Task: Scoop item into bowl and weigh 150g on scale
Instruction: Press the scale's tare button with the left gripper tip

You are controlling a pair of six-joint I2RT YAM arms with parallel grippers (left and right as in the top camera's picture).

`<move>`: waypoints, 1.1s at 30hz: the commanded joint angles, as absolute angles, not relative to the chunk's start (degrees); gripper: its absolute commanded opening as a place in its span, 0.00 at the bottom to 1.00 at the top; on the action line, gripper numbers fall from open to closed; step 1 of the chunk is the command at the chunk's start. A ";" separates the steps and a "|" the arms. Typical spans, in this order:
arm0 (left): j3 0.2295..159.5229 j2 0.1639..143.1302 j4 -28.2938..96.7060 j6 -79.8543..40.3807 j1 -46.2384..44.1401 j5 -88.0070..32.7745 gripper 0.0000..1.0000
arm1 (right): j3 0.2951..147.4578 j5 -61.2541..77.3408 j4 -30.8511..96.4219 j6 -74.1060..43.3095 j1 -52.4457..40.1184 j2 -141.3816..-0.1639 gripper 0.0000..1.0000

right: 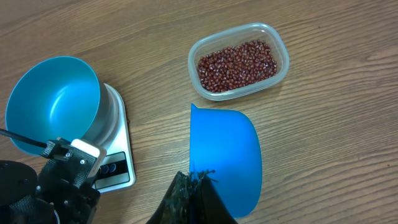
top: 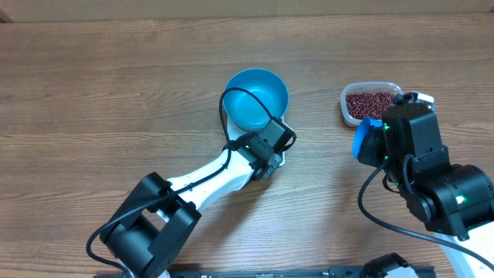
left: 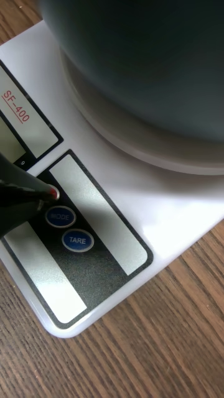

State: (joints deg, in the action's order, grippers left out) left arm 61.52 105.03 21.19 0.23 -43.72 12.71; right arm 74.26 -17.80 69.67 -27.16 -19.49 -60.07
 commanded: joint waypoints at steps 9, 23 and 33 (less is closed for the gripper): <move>61.10 106.32 20.38 1.13 -43.35 13.52 0.04 | 75.33 -17.96 69.36 -26.89 -19.16 -59.81 0.04; 61.10 106.98 20.34 1.13 -43.00 13.74 0.04 | 75.35 -17.96 69.58 -26.89 -19.16 -59.81 0.04; 61.10 107.26 20.10 1.32 -42.76 13.58 0.04 | 75.33 -17.96 70.35 -26.89 -19.16 -59.81 0.04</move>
